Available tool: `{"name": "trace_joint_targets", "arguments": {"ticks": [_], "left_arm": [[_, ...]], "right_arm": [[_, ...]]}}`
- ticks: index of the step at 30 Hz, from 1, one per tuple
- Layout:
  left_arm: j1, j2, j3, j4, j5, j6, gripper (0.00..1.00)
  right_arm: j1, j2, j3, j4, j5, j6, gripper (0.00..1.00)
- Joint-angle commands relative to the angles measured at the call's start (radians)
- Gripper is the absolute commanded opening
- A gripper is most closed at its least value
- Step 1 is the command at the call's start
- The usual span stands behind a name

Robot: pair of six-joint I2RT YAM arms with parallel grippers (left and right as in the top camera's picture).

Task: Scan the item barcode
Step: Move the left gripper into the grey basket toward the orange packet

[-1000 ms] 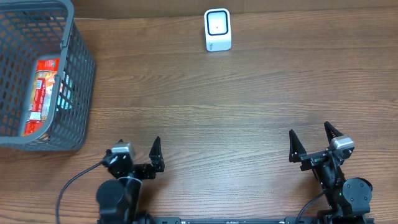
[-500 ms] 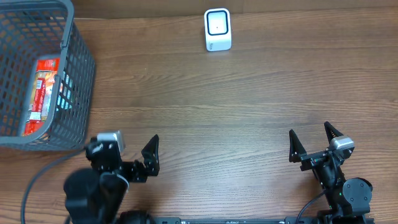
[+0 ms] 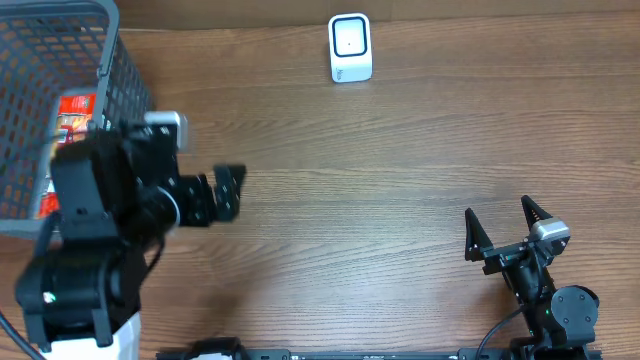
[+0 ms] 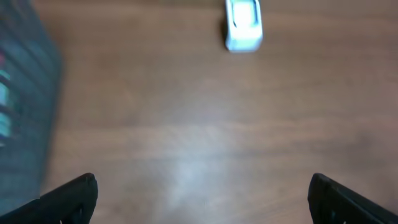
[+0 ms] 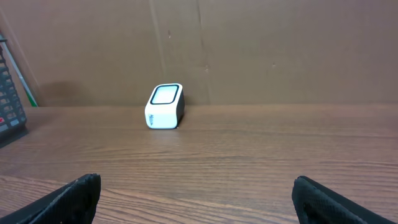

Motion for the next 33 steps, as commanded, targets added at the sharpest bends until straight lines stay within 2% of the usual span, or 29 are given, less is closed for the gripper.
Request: {"name": "trace_joint_targets", "arguments": {"ticks": [1,6,11,17,21,26,33], "left_arm": [[-0.002,0.04,0.063,0.05,-0.159,0.039,1.0],[0.056,0.123,0.063,0.185,-0.246,0.022,1.0],[0.198,0.205,0.063,0.298,-0.272,0.021,1.0],[0.438,0.286,0.063,0.441,-0.121,0.022,1.0],[0.549,0.317,0.063,0.524,-0.01,0.048,0.99],[0.636,0.378,0.063,0.547,0.014,0.076,1.0],[0.678,0.522,0.063,0.515,0.016,0.122,1.0]], "right_arm": [[-0.005,-0.007,-0.011,0.004,-0.005,0.002,1.0],[-0.005,-0.007,-0.011,0.004,-0.005,0.002,1.0],[-0.005,-0.007,-0.011,0.004,-0.005,0.002,1.0],[-0.005,-0.007,-0.011,0.004,-0.005,0.002,1.0],[-0.005,-0.007,-0.011,0.004,-0.005,0.002,1.0],[-0.005,-0.007,-0.011,0.004,-0.005,0.002,1.0],[-0.005,-0.007,-0.011,0.004,-0.005,0.002,1.0]]}}
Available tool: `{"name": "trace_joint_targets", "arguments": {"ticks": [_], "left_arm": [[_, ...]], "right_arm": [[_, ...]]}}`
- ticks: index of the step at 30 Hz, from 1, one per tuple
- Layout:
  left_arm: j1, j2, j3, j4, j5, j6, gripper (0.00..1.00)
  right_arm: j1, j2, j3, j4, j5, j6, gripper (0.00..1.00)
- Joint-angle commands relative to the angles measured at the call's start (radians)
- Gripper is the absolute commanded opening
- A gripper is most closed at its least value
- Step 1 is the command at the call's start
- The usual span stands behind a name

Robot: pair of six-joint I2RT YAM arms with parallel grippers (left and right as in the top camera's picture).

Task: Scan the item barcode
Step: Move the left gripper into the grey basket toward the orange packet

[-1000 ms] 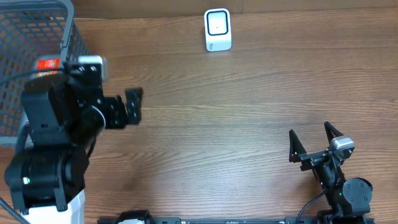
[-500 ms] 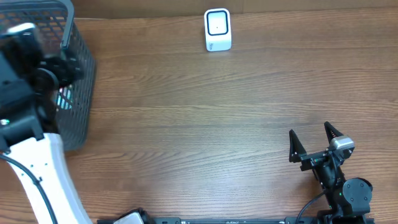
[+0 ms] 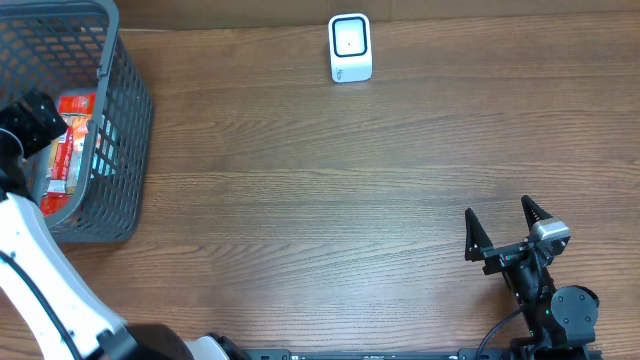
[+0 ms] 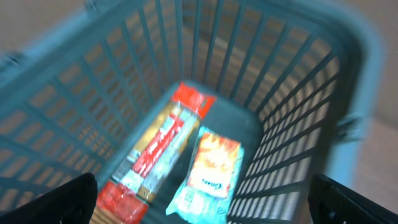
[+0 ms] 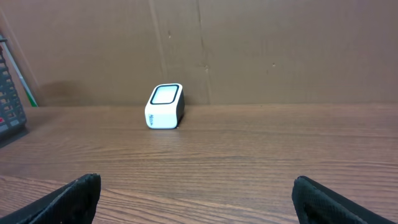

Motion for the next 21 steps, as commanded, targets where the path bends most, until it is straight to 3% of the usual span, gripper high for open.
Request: {"name": "trace_joint_targets", "arguments": {"ticks": [1,21], "left_arm": [[0.018,0.084,0.013,-0.01,0.031,0.068,1.0],[0.017,0.402,0.013,-0.004,0.169,0.169,1.0]], "right_arm": [[-0.005,-0.007,-0.011,0.005,-0.005,0.003,1.0],[-0.005,-0.007,-0.011,0.005,-0.005,0.003,1.0]]}}
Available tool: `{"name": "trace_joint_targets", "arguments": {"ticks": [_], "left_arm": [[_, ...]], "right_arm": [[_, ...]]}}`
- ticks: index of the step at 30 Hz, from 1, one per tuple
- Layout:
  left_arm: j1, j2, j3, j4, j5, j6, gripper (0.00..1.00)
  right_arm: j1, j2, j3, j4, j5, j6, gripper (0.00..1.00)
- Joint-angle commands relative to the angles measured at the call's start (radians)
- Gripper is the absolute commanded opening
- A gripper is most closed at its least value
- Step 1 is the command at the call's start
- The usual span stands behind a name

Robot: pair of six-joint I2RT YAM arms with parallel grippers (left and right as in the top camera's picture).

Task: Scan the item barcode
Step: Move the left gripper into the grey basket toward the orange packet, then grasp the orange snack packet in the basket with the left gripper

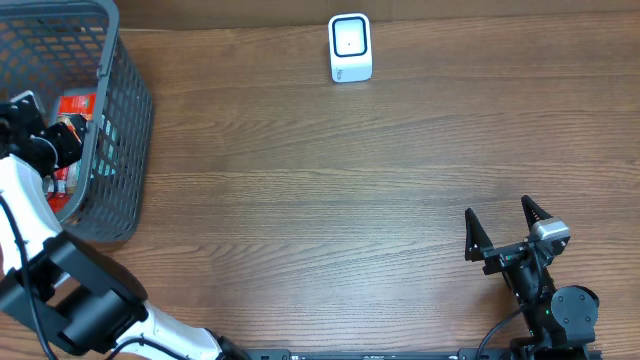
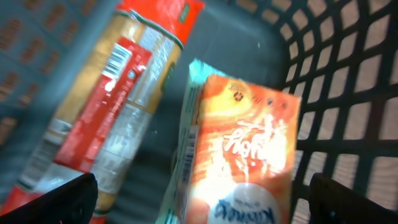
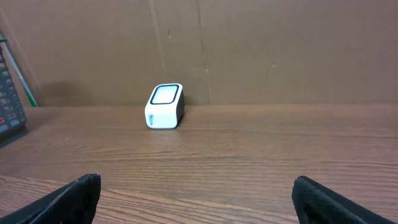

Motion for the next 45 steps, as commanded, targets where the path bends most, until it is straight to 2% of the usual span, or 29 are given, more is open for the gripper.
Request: {"name": "trace_joint_targets", "arguments": {"ticks": [1,16,21,38,45], "left_arm": [[0.003,0.046,0.013,-0.009,0.049,0.045,1.0],[0.003,0.142,0.013,-0.013,0.066,0.074,1.0],[0.003,0.142,0.011,-0.011,0.063,0.074,0.91],[-0.031,0.142,-0.066,0.072,0.048,0.08,0.88],[-0.05,0.142,-0.077,0.084,-0.048,0.085,0.82]], "right_arm": [[-0.005,-0.007,-0.011,0.004,-0.006,0.002,1.0],[-0.005,-0.007,-0.011,0.004,-0.006,0.002,1.0],[-0.005,-0.007,-0.011,0.004,-0.006,0.002,1.0],[-0.005,-0.007,-0.011,0.004,-0.006,0.002,1.0],[-0.005,-0.007,-0.011,0.004,-0.006,0.002,1.0]]}}
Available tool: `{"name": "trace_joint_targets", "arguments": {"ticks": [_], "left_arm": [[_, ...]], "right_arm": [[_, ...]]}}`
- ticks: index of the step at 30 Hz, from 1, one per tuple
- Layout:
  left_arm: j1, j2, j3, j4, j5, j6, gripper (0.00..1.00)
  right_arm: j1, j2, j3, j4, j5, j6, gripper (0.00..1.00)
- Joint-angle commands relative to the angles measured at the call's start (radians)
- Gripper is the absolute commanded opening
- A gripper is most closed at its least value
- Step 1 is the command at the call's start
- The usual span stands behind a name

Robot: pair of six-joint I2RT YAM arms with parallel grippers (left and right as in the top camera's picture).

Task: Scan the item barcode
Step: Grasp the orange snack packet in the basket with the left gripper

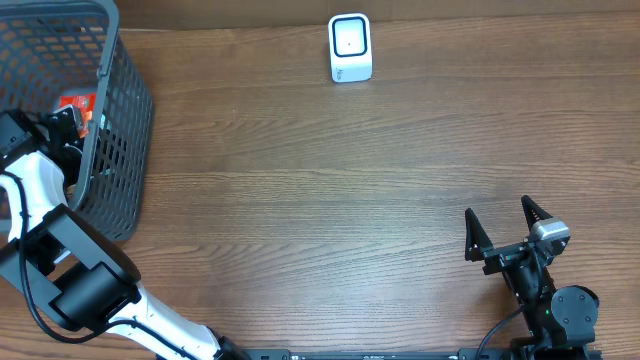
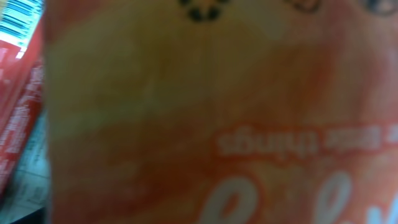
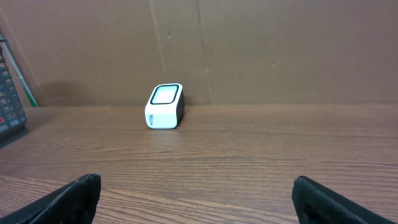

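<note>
An orange snack packet (image 2: 205, 112) fills the left wrist view, blurred and very close; none of that gripper's fingers show there. Along its left lies a red packet (image 2: 15, 99) with a barcode, also seen from overhead as the red packet (image 1: 76, 103). Overhead, my left gripper (image 1: 62, 128) is down inside the grey basket (image 1: 112, 60), its jaws hidden. The white barcode scanner (image 1: 350, 47) stands at the table's far edge, and the right wrist view has the scanner (image 3: 165, 106) ahead. My right gripper (image 1: 505, 228) stands open and holds nothing at the near right.
The basket's mesh wall (image 1: 128, 150) rises between my left gripper and the wooden table (image 1: 330, 190). A brown cardboard wall (image 3: 261, 50) backs the table behind the scanner. The basket's corner (image 3: 9, 93) shows at the right wrist view's left edge.
My left gripper has gone lower in the basket: the orange packet, then seen whole beside the red one, now fills its camera. The right arm has not moved.
My left gripper was open over the bare table beside the basket. It then hung above the basket, looking down on both packets. After that it was inside the basket close to them, and now it is right against the orange packet. The right gripper stayed open throughout.
</note>
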Motion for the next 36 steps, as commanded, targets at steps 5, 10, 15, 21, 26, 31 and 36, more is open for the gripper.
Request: {"name": "trace_joint_targets", "arguments": {"ticks": [5,10,15,21,26,31,36], "left_arm": [[-0.01,0.02,-0.008,0.001,-0.045,0.023,0.73],[-0.01,0.02,-0.008,0.003,-0.045,0.023,0.64],[-0.008,0.017,0.003,-0.002,-0.045,0.023,0.55],[-0.002,-0.047,0.057,-0.031,-0.054,0.026,0.52],[-0.002,-0.151,0.083,-0.024,-0.086,0.024,0.54],[-0.002,-0.29,0.091,-0.014,-0.086,-0.015,0.54],[-0.002,-0.422,0.091,-0.002,-0.085,-0.074,0.54]], "right_arm": [[-0.005,-0.007,-0.011,0.004,-0.005,0.002,1.0],[-0.004,-0.007,-0.011,0.004,-0.005,0.003,1.0],[-0.003,-0.007,-0.011,0.004,-0.005,0.003,1.0],[-0.003,-0.007,-0.011,0.004,-0.005,0.002,1.0],[-0.003,-0.007,-0.011,0.004,-0.005,0.002,1.0],[-0.003,-0.007,-0.011,0.004,-0.005,0.003,1.0],[-0.003,-0.007,-0.011,0.004,-0.005,0.003,1.0]]}}
